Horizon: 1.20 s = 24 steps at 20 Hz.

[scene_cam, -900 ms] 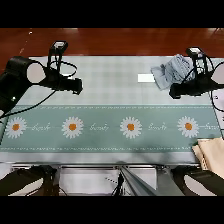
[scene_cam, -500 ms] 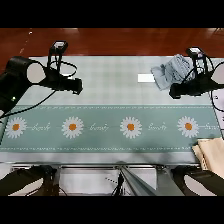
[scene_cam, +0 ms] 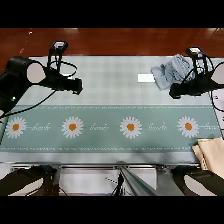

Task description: Fold the shirts.

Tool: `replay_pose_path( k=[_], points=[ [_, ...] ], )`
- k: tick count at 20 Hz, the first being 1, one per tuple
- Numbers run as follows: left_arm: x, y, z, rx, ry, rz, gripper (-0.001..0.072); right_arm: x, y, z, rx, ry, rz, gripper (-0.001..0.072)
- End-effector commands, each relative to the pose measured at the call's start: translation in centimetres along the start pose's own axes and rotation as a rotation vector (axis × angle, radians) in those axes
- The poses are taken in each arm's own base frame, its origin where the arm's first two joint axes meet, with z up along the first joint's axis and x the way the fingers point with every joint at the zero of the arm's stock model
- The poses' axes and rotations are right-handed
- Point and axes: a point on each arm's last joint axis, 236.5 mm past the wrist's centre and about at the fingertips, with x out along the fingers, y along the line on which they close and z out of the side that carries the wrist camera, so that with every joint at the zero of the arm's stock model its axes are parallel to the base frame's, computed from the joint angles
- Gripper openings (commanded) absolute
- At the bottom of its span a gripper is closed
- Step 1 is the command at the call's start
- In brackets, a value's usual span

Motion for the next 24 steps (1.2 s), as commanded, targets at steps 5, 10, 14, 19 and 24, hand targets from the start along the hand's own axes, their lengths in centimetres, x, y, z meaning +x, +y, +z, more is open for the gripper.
replay_pose_path(
  k=[5,10,14,19,24],
  points=[
    [0.0,0.0,0.0,0.0,0.001,0.0,0.0713,-1.4,-2.6,7.7,0.01,-0.332,-0.108,0.0607],
    [0.0,0.0,0.0,0.0,0.001,0.001,0.0713,-2.0,-12.7,14.1,0.313,-0.591,-0.245,0.0606],
    [0.0,0.0,-0.1,0.0,0.006,0.001,0.0713,3.8,-17.2,14.7,0.525,-0.509,-0.153,0.0608],
    [0.0,0.0,-0.1,0.0,0.005,0.001,0.0713,11.6,-17.8,14.4,0.605,-0.406,-0.072,0.0607],
    [0.0,0.0,-0.1,0.0,0.005,0.0,0.0712,17.6,-17.2,12.9,0.615,-0.336,-0.061,0.0607]
  ],
)
